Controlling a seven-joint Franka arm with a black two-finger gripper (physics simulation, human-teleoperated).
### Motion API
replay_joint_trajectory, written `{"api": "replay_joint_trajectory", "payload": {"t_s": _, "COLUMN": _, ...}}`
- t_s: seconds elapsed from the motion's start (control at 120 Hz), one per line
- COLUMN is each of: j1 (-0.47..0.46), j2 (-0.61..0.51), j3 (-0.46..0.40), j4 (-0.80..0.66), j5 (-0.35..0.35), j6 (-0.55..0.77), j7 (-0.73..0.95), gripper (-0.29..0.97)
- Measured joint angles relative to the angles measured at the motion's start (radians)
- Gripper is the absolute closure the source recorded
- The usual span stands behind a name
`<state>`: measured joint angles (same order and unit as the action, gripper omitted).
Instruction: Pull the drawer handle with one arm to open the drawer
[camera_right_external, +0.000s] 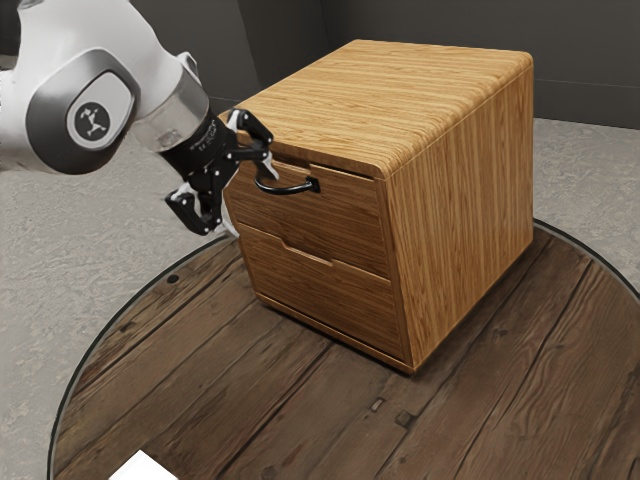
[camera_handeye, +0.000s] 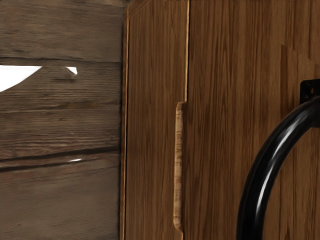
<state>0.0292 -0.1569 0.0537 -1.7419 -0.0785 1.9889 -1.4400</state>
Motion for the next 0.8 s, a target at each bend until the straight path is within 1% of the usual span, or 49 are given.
{"api": "replay_joint_trajectory", "payload": {"t_s": 0.5, "j1": 0.001, "j2": 0.032, "j3": 0.003, "j4": -0.005, "j5": 0.0, "j6": 0.025, "j7": -0.063, "gripper": 0.01}}
{"api": "replay_joint_trajectory", "payload": {"t_s": 0.65, "j1": 0.0, "j2": 0.029, "j3": 0.002, "j4": -0.005, "j5": 0.0, "j6": 0.026, "j7": -0.074, "gripper": 0.15}}
{"api": "replay_joint_trajectory", "payload": {"t_s": 0.8, "j1": -0.003, "j2": 0.019, "j3": 0.002, "j4": -0.011, "j5": 0.002, "j6": 0.022, "j7": -0.082, "gripper": 0.37}}
